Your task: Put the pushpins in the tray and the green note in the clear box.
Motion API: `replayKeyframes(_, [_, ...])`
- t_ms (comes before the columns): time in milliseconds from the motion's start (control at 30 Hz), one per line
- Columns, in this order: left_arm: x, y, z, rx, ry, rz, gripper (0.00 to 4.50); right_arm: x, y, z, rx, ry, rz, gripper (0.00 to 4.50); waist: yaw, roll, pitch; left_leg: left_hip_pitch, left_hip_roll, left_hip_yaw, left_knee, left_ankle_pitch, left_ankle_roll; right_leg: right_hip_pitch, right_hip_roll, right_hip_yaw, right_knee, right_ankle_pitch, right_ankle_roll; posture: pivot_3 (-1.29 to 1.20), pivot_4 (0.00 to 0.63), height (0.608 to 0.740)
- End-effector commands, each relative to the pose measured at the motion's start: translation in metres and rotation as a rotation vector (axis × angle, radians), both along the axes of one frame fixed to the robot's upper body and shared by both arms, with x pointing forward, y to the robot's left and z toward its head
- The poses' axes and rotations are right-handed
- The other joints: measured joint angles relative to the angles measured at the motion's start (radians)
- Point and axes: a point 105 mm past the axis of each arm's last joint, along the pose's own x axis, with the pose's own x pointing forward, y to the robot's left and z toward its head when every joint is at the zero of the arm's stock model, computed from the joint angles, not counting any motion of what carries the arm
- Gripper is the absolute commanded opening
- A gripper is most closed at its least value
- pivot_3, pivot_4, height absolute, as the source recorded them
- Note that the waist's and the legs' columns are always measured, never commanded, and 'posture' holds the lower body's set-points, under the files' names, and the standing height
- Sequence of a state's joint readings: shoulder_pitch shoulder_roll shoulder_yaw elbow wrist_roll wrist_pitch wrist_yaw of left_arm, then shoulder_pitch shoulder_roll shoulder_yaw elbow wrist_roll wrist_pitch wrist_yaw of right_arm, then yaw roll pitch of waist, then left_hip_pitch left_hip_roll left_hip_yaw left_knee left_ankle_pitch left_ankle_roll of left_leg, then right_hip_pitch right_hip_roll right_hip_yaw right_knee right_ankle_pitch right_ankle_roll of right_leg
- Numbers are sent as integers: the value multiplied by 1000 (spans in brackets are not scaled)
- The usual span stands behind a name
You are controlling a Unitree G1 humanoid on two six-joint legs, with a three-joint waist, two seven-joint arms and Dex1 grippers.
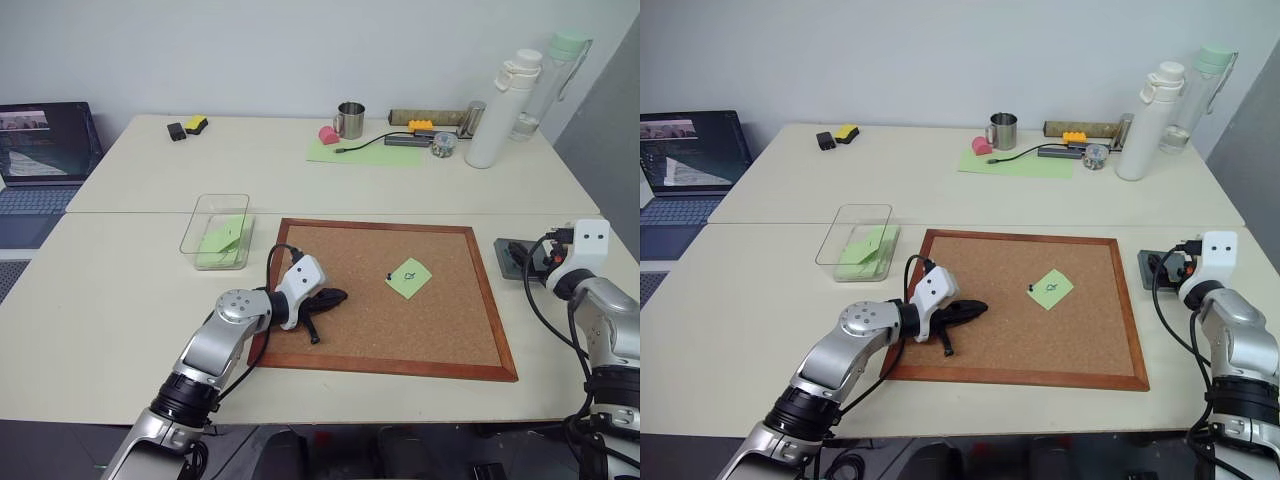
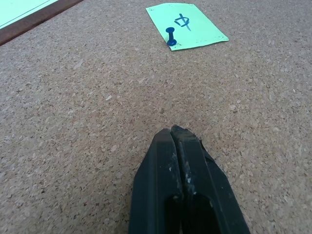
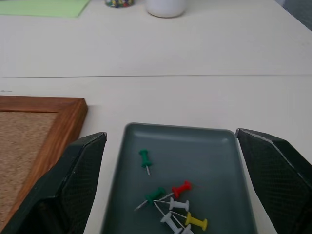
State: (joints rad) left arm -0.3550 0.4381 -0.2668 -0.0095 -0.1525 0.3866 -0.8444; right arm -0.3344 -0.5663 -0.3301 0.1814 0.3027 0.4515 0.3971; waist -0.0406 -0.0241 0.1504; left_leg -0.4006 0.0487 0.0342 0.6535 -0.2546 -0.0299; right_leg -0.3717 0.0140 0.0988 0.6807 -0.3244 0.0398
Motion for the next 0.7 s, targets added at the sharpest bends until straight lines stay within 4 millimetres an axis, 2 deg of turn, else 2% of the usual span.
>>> replayKeyframes(33, [-6,12,-23,59,91,32,0,-19,85,15,-33,-49,419,4479,-2,0,0,0,0,0,-1,0,0,0,0,0,0,0,0,0,150,740])
replayKeyframes(133, [-6,11,-23,58,92,32,0,-42,139,4,-31,-10,631,4479,-1,1,0,1,0,-1,-3,0,0,0,0,0,0,0,0,0,150,740])
replayKeyframes(233, [-6,11,-23,57,92,33,0,-50,172,0,-1,-7,697,4479,-2,1,0,1,0,-1,-4,0,0,0,0,-1,0,0,0,0,150,740])
replayKeyframes(400, [-6,11,-22,58,91,32,0,-40,190,-15,3,34,672,4479,-1,0,0,1,0,-1,-4,0,0,-1,0,-1,0,0,0,0,150,740])
replayKeyframes(600, [-6,10,-22,58,90,32,0,-26,198,-24,28,60,633,4479,0,-1,0,1,0,-2,-4,0,0,-1,0,-1,0,0,0,0,150,740])
replayKeyframes(633, [-6,11,-22,58,90,33,0,-24,198,-25,30,61,628,4197,0,-1,0,1,0,-1,-4,0,0,-1,0,-2,0,0,0,0,150,740])
replayKeyframes(700, [-7,11,-22,58,91,35,0,-22,199,-25,35,61,622,4030,0,-1,0,1,0,-1,-4,0,0,-1,0,-2,0,0,0,0,150,740])
